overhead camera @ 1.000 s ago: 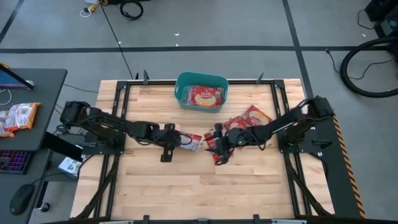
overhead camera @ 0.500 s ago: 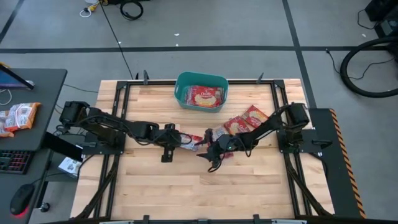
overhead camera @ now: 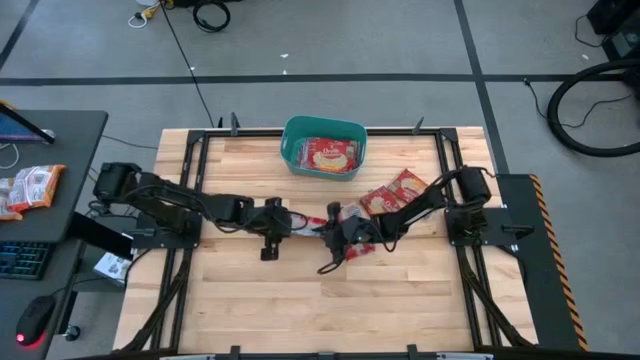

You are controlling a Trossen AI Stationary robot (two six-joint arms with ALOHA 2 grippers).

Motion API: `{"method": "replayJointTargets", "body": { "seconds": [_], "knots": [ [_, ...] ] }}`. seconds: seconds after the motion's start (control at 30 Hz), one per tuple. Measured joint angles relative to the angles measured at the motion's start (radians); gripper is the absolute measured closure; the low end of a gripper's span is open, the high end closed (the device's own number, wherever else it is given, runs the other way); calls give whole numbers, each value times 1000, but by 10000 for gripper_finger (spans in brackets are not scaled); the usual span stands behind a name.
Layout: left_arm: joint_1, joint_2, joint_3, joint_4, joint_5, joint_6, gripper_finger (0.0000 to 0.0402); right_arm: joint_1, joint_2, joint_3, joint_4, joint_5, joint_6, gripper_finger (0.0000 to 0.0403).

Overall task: Sort popcorn bags into baskets
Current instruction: Put the red popcorn bag into the green bin

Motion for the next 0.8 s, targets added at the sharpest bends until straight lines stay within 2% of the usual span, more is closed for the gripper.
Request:
{"method": "replayJointTargets", "body": {
  "seconds": [0.1, 0.17, 0.37, 0.47, 0.6, 0.8],
  "knots": [
    [-24, -30, 0, -13, -23, -2, 318, -6, -42, 0, -87, 32, 29, 388],
    [-47, -48, 0, -31, -62, -1, 308, -15, -80, 0, -138, 33, 52, 393],
    [-136, -96, 0, -137, -352, -2, 308, -53, -230, -1, -299, 31, 82, 390],
    [-182, -106, 0, -167, -453, 5, 314, -87, -302, -1, -352, 16, 110, 394],
    [-211, -105, 0, -205, -519, 5, 317, -139, -386, -1, -388, -33, 133, 394],
    [-220, -105, 0, -253, -544, -20, 317, -203, -503, -1, -423, -58, 149, 395]
  ]
}}
